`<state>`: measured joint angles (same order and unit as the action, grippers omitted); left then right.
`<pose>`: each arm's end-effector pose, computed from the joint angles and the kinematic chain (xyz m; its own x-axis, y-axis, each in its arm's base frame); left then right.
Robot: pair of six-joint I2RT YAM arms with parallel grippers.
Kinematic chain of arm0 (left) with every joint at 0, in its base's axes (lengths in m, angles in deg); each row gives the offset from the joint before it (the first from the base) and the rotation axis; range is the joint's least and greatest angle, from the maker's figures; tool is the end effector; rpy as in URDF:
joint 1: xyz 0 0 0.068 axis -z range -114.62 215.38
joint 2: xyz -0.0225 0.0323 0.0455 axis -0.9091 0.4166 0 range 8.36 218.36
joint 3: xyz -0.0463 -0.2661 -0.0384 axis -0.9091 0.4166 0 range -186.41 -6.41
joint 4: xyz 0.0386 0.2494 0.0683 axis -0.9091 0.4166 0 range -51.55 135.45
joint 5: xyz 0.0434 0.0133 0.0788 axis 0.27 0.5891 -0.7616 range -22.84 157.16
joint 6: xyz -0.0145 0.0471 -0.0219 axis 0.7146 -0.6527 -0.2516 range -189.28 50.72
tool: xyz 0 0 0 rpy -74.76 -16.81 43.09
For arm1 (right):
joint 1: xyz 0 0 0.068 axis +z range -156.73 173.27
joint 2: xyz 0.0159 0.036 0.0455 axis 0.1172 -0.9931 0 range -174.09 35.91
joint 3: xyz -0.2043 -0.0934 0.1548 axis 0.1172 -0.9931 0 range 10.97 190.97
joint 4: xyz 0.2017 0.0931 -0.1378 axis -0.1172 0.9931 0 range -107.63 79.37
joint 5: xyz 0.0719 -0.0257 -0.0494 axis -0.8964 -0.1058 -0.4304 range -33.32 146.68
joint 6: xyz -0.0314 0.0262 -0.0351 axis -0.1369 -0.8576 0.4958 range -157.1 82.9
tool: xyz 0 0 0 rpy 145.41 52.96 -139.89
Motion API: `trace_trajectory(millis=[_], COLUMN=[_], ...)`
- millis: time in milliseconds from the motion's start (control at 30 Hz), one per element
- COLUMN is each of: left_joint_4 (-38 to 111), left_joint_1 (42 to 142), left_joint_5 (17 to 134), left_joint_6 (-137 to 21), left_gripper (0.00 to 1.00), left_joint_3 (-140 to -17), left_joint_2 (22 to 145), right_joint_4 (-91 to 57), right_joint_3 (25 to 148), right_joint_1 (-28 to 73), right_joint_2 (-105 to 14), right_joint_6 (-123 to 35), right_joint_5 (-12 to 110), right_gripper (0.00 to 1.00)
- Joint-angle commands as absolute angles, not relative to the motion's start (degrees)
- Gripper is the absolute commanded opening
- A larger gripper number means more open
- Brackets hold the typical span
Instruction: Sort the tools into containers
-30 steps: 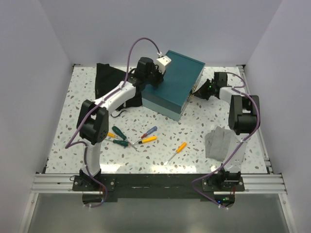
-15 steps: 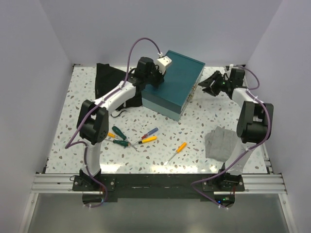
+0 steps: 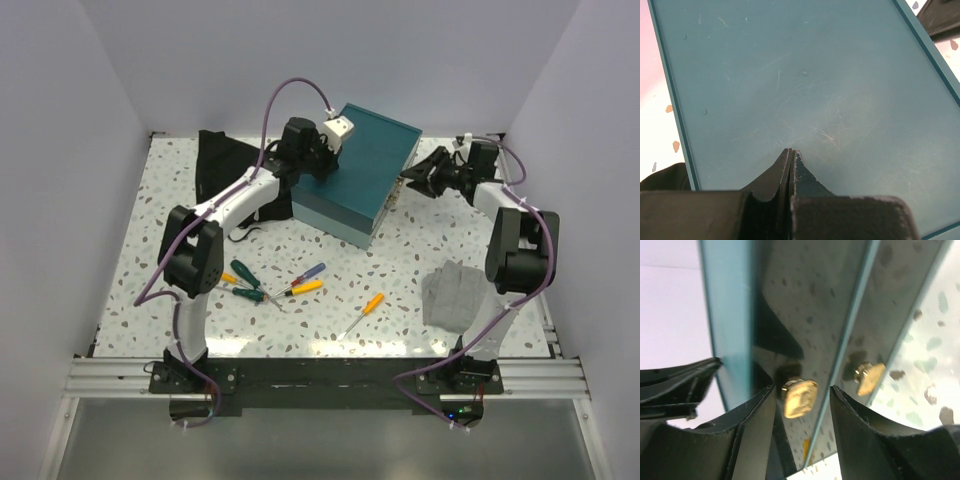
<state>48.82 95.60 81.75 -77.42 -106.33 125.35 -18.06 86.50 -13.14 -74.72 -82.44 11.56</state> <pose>0.4171 -0.2533 0.2842 -0.2979 0.3320 -0.8950 0.7298 0.6835 0.0106 0.4296 -0.0230 0.2124 -0.7533 0.5896 -0.2914 0.0503 0.4934 0.8683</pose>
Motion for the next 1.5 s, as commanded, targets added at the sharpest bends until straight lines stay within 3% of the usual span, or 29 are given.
trace_trajectory(millis=[0, 333, 933, 1167, 1233, 1333, 1367, 1467], left_joint_4=[53.13, 52.95, 51.10, 51.97, 53.73, 57.33, 58.65, 61.72], left_joint_1=[96.41, 96.41, 95.53, 95.70, 95.53, 94.48, 94.13, 92.46], left_joint_5=[82.36, 80.61, 82.45, 84.83, 81.41, 77.27, 76.31, 71.39], left_joint_6=[-77.19, -76.84, -73.15, -75.96, -76.05, -76.31, -76.05, -77.01], left_gripper=[0.00, 0.00, 0.00, 0.01, 0.09, 0.33, 0.46, 0.62], left_joint_3=[-106.17, -106.61, -107.31, -114.59, -118.81, -119.01, -117.78, -107.18], left_joint_2=[125.78, 126.22, 127.98, 127.37, 126.23, 121.32, 119.56, 111.57], right_joint_4=[-11.22, 9.87, 12.17, 10.68, 10.49, 9.79, 9.62, 7.25], right_joint_3=[85.77, 88.58, 79.18, 85.32, 88.73, 91.21, 91.74, 91.57], right_joint_1=[-12.53, -12.97, -24.31, -25.27, -25.36, -25.45, -25.36, -25.36], right_joint_2=[-73.87, -69.04, -54.62, -51.46, -51.45, -52.77, -52.95, -53.56], right_joint_6=[-78.94, -69.36, -65.84, -65.05, -65.14, -65.05, -65.31, -66.37], right_joint_5=[13.96, 40.92, 43.94, 44.81, 43.25, 40.69, 40.42, 39.90], right_gripper=[0.50, 0.48, 0.48, 0.48, 0.49, 0.51, 0.51, 0.52])
